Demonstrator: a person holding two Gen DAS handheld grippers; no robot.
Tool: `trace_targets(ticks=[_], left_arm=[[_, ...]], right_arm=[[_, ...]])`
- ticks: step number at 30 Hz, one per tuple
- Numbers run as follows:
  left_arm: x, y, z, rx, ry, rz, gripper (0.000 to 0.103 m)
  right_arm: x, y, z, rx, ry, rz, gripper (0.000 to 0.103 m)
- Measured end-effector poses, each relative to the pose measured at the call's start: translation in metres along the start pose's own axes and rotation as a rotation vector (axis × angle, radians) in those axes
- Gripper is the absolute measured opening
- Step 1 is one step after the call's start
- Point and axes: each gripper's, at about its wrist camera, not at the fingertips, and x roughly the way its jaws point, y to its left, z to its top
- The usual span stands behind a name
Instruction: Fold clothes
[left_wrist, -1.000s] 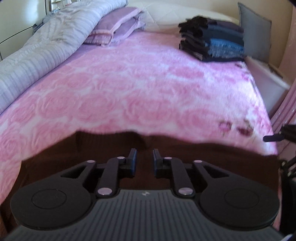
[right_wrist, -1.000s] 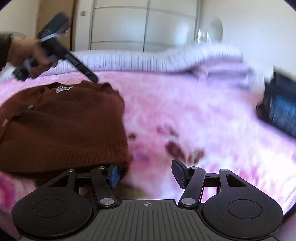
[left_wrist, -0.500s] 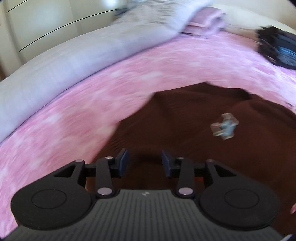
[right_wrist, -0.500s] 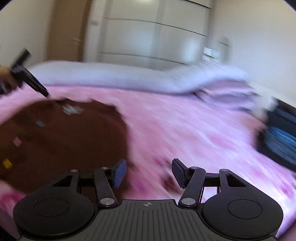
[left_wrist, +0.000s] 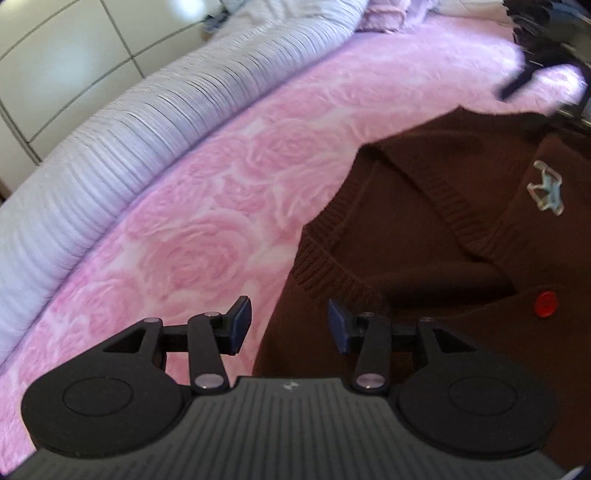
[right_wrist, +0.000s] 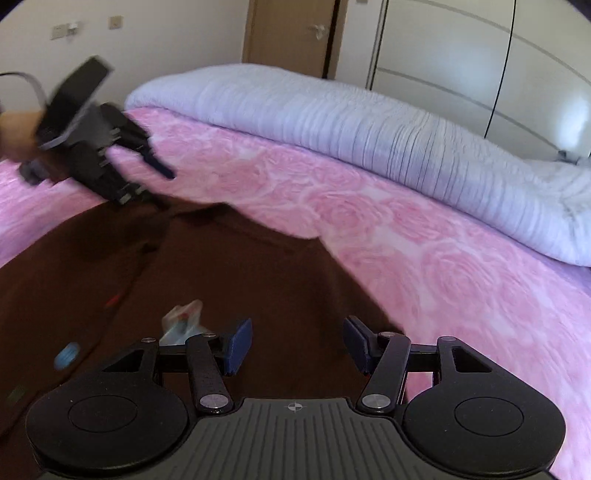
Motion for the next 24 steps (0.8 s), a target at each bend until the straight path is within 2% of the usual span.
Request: trace_targets(ticks=[4, 6, 7, 8, 10, 13, 14, 17, 19, 20, 24], left_arm=[[0.018, 0.002, -0.007, -0.008, 0.011, -0.061, 0.033], [0.021, 0.002, -0.011, -0.021, 0.009, -0.094, 0.008], [0.017, 0.002, -0.01, -0.027, 0.004, -0.094, 0.003], [0.013, 0.003, -0.009, -0.036, -0.004, -0.096, 0.003], [0.001, 0.014, -0.001, -0.105, -0.063, -0.132, 0.002], [-0.006, 0.034, 0.015, -0.213, -0.158, -0.133, 0.002], [-0.003, 0.04, 0.02, -0.252, -0.181, -0.132, 0.002], [0.023, 0.052, 0.027, -0.365, -0.171, -0.098, 0.011], [0.037, 0.058, 0.023, -0.435, -0.144, -0.088, 0.035], [0.037, 0.062, 0.018, -0.461, -0.146, -0.09, 0.037], [0.031, 0.071, -0.004, -0.535, -0.15, -0.092, 0.041]], right_arm=[[0.064, -0.016, 0.015, -0.025, 0.084, -0.024, 0.058], [0.077, -0.025, 0.01, -0.021, 0.14, -0.046, 0.004], [0.074, -0.029, 0.008, -0.016, 0.14, -0.044, 0.004], [0.072, -0.033, 0.007, -0.01, 0.139, -0.041, 0.003], [0.053, -0.035, 0.013, -0.066, 0.092, -0.091, 0.003], [0.039, -0.066, 0.033, -0.068, 0.024, -0.178, 0.003], [0.049, -0.077, 0.04, -0.08, 0.032, -0.196, 0.003], [0.089, -0.102, 0.049, -0.147, 0.088, -0.252, 0.003], [0.116, -0.111, 0.045, -0.178, 0.126, -0.323, 0.003], [0.126, -0.117, 0.042, -0.168, 0.153, -0.336, 0.004], [0.1, -0.112, 0.033, -0.065, 0.073, -0.311, 0.006]])
